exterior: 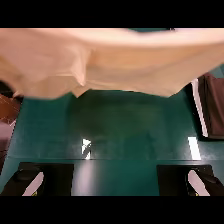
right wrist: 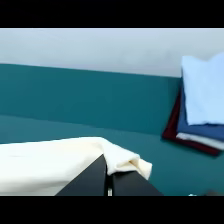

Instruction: Fold the shirts.

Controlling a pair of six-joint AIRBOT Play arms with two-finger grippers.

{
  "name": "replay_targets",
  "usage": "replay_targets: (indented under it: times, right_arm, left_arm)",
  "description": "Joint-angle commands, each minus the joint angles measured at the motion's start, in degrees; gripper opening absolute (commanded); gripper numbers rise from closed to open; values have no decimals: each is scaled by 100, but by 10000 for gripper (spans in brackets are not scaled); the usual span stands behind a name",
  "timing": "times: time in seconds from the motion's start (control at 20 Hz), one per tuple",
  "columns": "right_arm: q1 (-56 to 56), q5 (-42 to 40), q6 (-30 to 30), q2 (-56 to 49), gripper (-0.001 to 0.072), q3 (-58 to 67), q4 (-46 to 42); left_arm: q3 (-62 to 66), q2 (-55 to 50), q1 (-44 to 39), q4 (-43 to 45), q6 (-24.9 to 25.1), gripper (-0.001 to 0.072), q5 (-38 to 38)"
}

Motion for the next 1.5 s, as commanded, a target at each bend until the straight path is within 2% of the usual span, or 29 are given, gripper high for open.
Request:
replay_targets:
  times: [0.0,0.1,0.2,0.4,0.55,0.7,0.85,0.95,1.05,1.2,1.3,1.45]
  right_arm:
    - [15,981,358,-385,17,1799,-903]
    - [20,1351,474,-695,17,2387,-1001]
    - [20,1467,557,-876,16,2455,-992]
    - [59,1469,597,-1200,16,1316,-992]
    - [544,1451,595,-1939,15,553,-1058]
    - [1021,1451,647,-3036,16,-28,-1460]
    - [1185,1440,699,-4218,16,-210,-1606]
    - [1182,1128,697,-4793,16,-205,-1582]
    - [1174,691,697,-5182,16,-122,-1572]
    - [1174,723,699,-5692,16,715,-1574]
    - [1174,730,695,-5794,16,1322,-1580]
    - [1174,828,662,-5663,16,1696,-1598]
  left_arm:
    - [1274,-9,4,487,-321,23,232]
    - [1421,-31,4,721,-343,23,393]
    - [1419,-256,4,1161,-570,23,-101]
    - [774,-1250,4,1349,-619,25,-1362]
    - [-299,-2116,4,1110,-612,26,-1620]
    - [-1298,-3064,2,999,-566,26,-1478]
    - [-1722,-4033,2,946,-566,25,-1005]
    - [-1716,-4583,4,813,-501,25,-588]
    - [-1716,-4916,4,365,-223,25,33]
    - [-1639,-5106,15,258,-160,24,903]
    - [-1412,-5117,15,343,-17,25,841]
    - [-894,-5117,15,608,387,25,-37]
